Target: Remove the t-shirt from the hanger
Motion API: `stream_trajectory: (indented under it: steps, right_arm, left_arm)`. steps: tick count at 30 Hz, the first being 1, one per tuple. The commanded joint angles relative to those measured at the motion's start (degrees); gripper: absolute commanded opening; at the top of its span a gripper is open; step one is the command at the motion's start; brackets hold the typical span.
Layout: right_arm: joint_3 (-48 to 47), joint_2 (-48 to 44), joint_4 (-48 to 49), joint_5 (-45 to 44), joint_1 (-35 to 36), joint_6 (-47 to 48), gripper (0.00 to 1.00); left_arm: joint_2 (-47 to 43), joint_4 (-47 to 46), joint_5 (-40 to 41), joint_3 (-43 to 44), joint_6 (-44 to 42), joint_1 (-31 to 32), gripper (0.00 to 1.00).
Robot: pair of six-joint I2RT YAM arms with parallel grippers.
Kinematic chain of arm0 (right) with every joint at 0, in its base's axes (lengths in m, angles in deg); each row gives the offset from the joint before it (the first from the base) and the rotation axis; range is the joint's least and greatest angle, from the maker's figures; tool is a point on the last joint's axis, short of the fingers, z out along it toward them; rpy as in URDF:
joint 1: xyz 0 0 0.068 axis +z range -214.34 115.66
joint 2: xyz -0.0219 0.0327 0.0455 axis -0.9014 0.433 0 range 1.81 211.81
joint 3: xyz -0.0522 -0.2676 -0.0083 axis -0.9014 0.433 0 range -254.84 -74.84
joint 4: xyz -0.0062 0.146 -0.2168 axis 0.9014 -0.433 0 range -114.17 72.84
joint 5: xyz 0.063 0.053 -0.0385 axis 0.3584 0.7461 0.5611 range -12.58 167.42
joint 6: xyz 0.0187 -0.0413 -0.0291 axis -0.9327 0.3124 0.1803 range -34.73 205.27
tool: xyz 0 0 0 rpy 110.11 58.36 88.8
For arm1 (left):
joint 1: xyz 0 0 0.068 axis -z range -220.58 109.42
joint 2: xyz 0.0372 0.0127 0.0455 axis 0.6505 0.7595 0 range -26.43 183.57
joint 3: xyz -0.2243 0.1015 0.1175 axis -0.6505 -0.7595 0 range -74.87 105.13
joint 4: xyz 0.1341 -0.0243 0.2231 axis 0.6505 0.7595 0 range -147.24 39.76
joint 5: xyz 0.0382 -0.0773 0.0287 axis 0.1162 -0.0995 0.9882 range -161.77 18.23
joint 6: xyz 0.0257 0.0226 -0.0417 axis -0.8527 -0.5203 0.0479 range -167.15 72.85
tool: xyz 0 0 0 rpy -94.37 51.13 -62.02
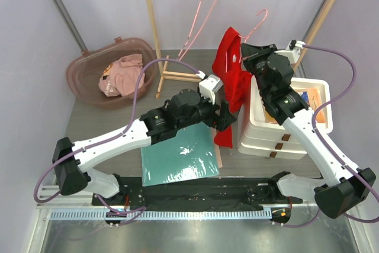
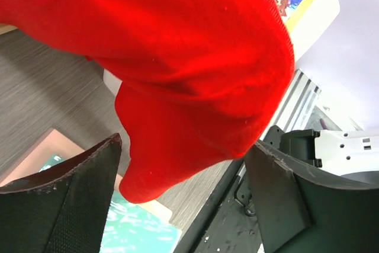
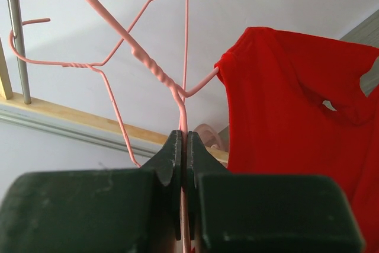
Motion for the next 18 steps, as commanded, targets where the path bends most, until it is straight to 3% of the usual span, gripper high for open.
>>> stream_trajectory:
  steps: [1, 5, 6, 10, 12, 18]
  right_arm:
    - [-0.9, -1.2, 4.4, -2.1, 1.0, -1.8, 0.01]
    - [-0.4, -1.3, 4.4, -3.4, 1.5, -1.1, 0.01]
    - [-0.2, -1.4, 4.8, -3.9, 1.7, -0.6, 0.01]
    - [0.5, -1.5, 5.3, -6.4, 2.4, 2.4, 0.01]
    - [1.1, -1.6, 6.4, -7.6, 2.7, 3.8, 0.01]
    - [2.1, -1.3, 9.2, -12.2, 2.9, 8.7, 0.01]
  left_arm:
    - [0.6, -4.0, 0.4, 2.3, -0.1, 0.1, 0.71]
    - [0.5, -4.3, 1.3, 2.7, 0.8, 0.0, 0.44]
    - [0.5, -4.1, 0.9, 2.8, 0.9, 0.0, 0.33]
    - [-0.7, -1.9, 0.3, 3.0, 1.5, 0.0, 0.15]
    - [-1.3, -1.4, 0.7, 2.8, 1.7, 0.0, 0.0]
    - [-4.6, -1.0, -0.1, 0.8, 3.7, 0.0, 0.0]
